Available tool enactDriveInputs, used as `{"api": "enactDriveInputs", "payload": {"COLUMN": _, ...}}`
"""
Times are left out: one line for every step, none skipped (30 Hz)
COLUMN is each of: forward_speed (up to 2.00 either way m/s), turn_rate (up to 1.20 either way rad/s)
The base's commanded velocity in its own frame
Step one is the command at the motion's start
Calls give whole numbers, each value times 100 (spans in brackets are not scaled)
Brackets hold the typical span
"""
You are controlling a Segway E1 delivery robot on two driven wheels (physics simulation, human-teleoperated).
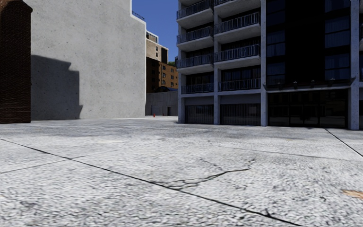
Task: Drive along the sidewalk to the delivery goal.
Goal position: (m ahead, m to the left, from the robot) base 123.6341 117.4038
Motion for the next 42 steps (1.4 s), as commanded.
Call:
{"api": "enactDriveInputs", "payload": {"forward_speed": 200, "turn_rate": 0}}
{"api": "enactDriveInputs", "payload": {"forward_speed": 200, "turn_rate": 0}}
{"api": "enactDriveInputs", "payload": {"forward_speed": 200, "turn_rate": 0}}
{"api": "enactDriveInputs", "payload": {"forward_speed": 200, "turn_rate": 0}}
{"api": "enactDriveInputs", "payload": {"forward_speed": 200, "turn_rate": 0}}
{"api": "enactDriveInputs", "payload": {"forward_speed": 200, "turn_rate": 0}}
{"api": "enactDriveInputs", "payload": {"forward_speed": 200, "turn_rate": 0}}
{"api": "enactDriveInputs", "payload": {"forward_speed": 200, "turn_rate": 0}}
{"api": "enactDriveInputs", "payload": {"forward_speed": 200, "turn_rate": 0}}
{"api": "enactDriveInputs", "payload": {"forward_speed": 200, "turn_rate": 0}}
{"api": "enactDriveInputs", "payload": {"forward_speed": 200, "turn_rate": 0}}
{"api": "enactDriveInputs", "payload": {"forward_speed": 200, "turn_rate": 0}}
{"api": "enactDriveInputs", "payload": {"forward_speed": 200, "turn_rate": 0}}
{"api": "enactDriveInputs", "payload": {"forward_speed": 200, "turn_rate": 0}}
{"api": "enactDriveInputs", "payload": {"forward_speed": 200, "turn_rate": 0}}
{"api": "enactDriveInputs", "payload": {"forward_speed": 200, "turn_rate": 0}}
{"api": "enactDriveInputs", "payload": {"forward_speed": 200, "turn_rate": 0}}
{"api": "enactDriveInputs", "payload": {"forward_speed": 200, "turn_rate": 0}}
{"api": "enactDriveInputs", "payload": {"forward_speed": 200, "turn_rate": 0}}
{"api": "enactDriveInputs", "payload": {"forward_speed": 200, "turn_rate": 0}}
{"api": "enactDriveInputs", "payload": {"forward_speed": 200, "turn_rate": 0}}
{"api": "enactDriveInputs", "payload": {"forward_speed": 200, "turn_rate": 0}}
{"api": "enactDriveInputs", "payload": {"forward_speed": 200, "turn_rate": 0}}
{"api": "enactDriveInputs", "payload": {"forward_speed": 200, "turn_rate": 0}}
{"api": "enactDriveInputs", "payload": {"forward_speed": 200, "turn_rate": 0}}
{"api": "enactDriveInputs", "payload": {"forward_speed": 200, "turn_rate": 0}}
{"api": "enactDriveInputs", "payload": {"forward_speed": 200, "turn_rate": 0}}
{"api": "enactDriveInputs", "payload": {"forward_speed": 200, "turn_rate": 0}}
{"api": "enactDriveInputs", "payload": {"forward_speed": 200, "turn_rate": 0}}
{"api": "enactDriveInputs", "payload": {"forward_speed": 200, "turn_rate": 0}}
{"api": "enactDriveInputs", "payload": {"forward_speed": 200, "turn_rate": 0}}
{"api": "enactDriveInputs", "payload": {"forward_speed": 200, "turn_rate": 0}}
{"api": "enactDriveInputs", "payload": {"forward_speed": 200, "turn_rate": 0}}
{"api": "enactDriveInputs", "payload": {"forward_speed": 200, "turn_rate": 0}}
{"api": "enactDriveInputs", "payload": {"forward_speed": 200, "turn_rate": 0}}
{"api": "enactDriveInputs", "payload": {"forward_speed": 200, "turn_rate": 0}}
{"api": "enactDriveInputs", "payload": {"forward_speed": 200, "turn_rate": 0}}
{"api": "enactDriveInputs", "payload": {"forward_speed": 200, "turn_rate": 0}}
{"api": "enactDriveInputs", "payload": {"forward_speed": 200, "turn_rate": 0}}
{"api": "enactDriveInputs", "payload": {"forward_speed": 200, "turn_rate": 0}}
{"api": "enactDriveInputs", "payload": {"forward_speed": 200, "turn_rate": 0}}
{"api": "enactDriveInputs", "payload": {"forward_speed": 200, "turn_rate": 0}}
